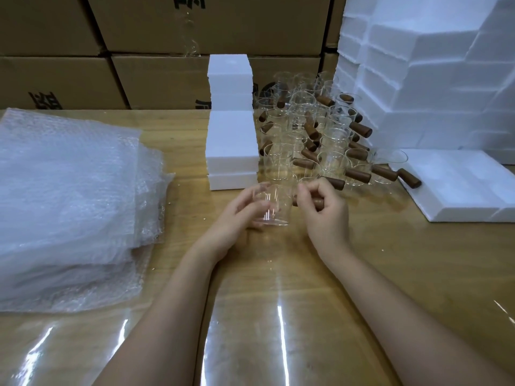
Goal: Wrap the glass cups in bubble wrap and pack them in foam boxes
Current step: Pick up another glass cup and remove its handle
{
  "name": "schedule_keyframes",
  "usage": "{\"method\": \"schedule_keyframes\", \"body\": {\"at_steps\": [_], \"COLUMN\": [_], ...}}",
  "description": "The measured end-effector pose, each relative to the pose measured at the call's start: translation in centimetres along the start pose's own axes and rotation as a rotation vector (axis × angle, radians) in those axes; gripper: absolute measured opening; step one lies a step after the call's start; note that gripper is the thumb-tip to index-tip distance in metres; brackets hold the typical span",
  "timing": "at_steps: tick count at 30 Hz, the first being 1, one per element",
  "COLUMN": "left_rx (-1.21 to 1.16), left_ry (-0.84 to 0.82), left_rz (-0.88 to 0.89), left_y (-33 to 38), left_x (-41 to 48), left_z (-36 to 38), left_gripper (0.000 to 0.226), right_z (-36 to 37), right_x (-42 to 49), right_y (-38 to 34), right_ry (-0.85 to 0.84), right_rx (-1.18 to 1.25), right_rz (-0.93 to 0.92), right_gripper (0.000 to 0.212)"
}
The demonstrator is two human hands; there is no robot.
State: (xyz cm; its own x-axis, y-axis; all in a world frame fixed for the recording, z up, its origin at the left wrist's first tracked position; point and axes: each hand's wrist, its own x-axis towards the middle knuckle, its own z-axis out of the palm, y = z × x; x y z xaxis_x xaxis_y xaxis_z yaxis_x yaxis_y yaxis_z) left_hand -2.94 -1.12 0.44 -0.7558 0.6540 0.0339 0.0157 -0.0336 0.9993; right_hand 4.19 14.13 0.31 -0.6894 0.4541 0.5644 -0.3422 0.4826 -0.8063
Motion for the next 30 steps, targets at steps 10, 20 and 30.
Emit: {"method": "schedule_keyframes", "body": {"at_steps": [10,20,30], "left_rx": [-0.308,-0.147,0.073], "left_ry": [0.119,0.314,0.428], "left_rz": [0.048,0.123,0.199], "left_y": [0.3,0.0,-0.5], "left_x": [0.2,0.3,0.4], "left_z": [2.2,3.1,3.5], "left_gripper": [0.048,0.05,0.06], "right_z": [0.4,0.6,1.9], "right_x": [-0.2,-0.2,-0.5], "right_y": [0.1,0.7,-0.1], "right_ry": [-0.069,-0.068,-0.272], "right_rx": [-0.014,-0.012,0.305], "right_rz": [-0.174,0.018,0.356], "right_gripper": [0.018,0.015,0.018]}}
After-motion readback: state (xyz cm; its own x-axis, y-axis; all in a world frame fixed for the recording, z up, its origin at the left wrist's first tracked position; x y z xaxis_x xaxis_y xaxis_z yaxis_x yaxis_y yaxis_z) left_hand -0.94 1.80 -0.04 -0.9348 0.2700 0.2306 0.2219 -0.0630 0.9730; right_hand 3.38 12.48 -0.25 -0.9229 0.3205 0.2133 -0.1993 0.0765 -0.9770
